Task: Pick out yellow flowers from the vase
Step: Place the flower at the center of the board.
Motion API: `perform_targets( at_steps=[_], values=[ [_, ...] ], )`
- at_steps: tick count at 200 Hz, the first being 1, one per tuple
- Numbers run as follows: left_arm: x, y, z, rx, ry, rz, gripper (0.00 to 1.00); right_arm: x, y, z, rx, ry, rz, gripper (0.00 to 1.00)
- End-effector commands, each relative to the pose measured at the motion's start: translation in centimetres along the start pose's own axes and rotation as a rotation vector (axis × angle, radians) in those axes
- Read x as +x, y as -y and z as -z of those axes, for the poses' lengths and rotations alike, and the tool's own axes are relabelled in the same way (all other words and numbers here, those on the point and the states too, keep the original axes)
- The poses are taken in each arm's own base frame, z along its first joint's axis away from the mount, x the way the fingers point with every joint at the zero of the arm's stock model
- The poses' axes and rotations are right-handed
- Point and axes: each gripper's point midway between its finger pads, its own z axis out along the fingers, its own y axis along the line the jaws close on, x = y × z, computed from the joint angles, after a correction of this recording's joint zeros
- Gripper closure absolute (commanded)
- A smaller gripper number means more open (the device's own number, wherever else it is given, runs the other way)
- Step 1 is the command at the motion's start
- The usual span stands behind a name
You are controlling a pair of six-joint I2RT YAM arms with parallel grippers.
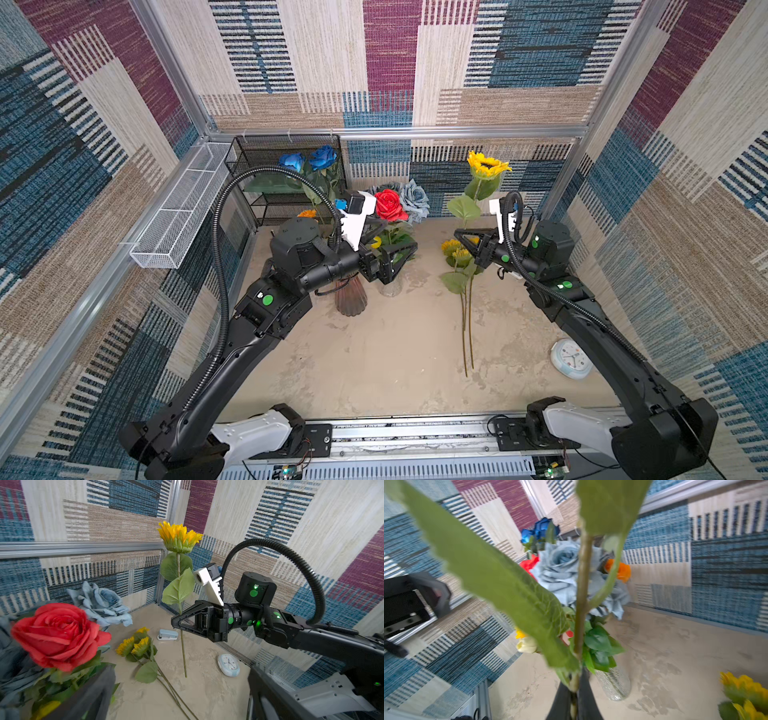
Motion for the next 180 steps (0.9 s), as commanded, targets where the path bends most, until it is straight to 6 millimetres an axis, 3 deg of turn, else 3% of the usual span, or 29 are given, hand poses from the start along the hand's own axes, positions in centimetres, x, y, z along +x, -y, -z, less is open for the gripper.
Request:
perform_targets(
  at_steps=[1,50,93,140,180],
  values=[
    [0.0,-3.8,0.9,-0.216,0.033,-0.007,0.01,2.3,4.9,-0.3,0.169,-0.065,-0.126,1.0],
    [1.5,-10.4,4.9,-0.531,0.08,0.103,0.02,7.8,12.7,-0.7,0.374,-0.219,-0.251,1.0],
    [3.0,-12.3,6.0,-0.576,0.057,0.167,0.03,13.7,18.3,-1.7,0.54,-0.444,-0.344,1.0],
    [3.5,-12.9,6.1,-0.581,0.047,0.18,0.03,18.6,19.1,-2.2,0.572,-0.594,-0.353,1.0],
    [3.8,-13.3,5.5,-0.57,0.034,0.197,0.02,21.7,19.0,-2.6,0.566,-0.672,-0.368,0.93]
  ],
)
